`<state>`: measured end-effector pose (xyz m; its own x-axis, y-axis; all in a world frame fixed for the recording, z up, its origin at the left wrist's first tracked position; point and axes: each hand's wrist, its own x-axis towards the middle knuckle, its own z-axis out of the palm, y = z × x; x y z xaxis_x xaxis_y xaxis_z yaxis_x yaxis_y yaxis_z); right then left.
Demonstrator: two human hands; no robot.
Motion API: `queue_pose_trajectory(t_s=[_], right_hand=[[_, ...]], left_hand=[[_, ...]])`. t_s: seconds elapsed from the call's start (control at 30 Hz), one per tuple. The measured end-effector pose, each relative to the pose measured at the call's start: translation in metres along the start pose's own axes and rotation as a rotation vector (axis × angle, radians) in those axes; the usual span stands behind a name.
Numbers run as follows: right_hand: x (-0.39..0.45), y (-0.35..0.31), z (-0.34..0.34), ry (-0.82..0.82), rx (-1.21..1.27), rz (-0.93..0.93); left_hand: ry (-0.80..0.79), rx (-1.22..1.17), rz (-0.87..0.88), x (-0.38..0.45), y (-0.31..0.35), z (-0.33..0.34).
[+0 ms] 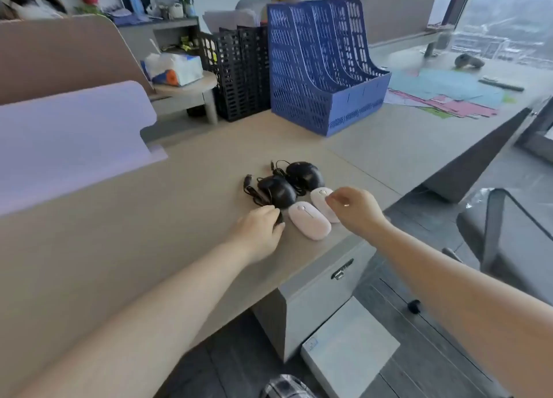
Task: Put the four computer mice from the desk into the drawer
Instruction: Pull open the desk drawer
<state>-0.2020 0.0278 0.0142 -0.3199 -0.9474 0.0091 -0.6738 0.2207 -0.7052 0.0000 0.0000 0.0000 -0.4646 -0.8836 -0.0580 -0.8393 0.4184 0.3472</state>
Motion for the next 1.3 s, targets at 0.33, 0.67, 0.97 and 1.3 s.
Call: queue_pose_trajectory(t_s=[0.33, 0.67, 0.97, 1.3], right_hand=[[-0.046, 0.108, 0.030, 0.148, 0.212, 0.104], [-0.039, 0.167, 0.089, -0.265, 0.368, 0.480], [-0.029, 0.159, 0.101, -0.261, 0.483, 0.593], [-0.053, 0.166, 0.069, -0.328, 0.321, 0.660]], left_hand=[[0.179, -0.077, -0.158, -0.022, 0.006, 0.066], [0.231, -0.021, -0.168, -0.022, 0.003, 0.070], [0.258, 0.006, -0.157, -0.021, 0.002, 0.070], [0.243, 0.015, -0.164, -0.022, 0.002, 0.071]])
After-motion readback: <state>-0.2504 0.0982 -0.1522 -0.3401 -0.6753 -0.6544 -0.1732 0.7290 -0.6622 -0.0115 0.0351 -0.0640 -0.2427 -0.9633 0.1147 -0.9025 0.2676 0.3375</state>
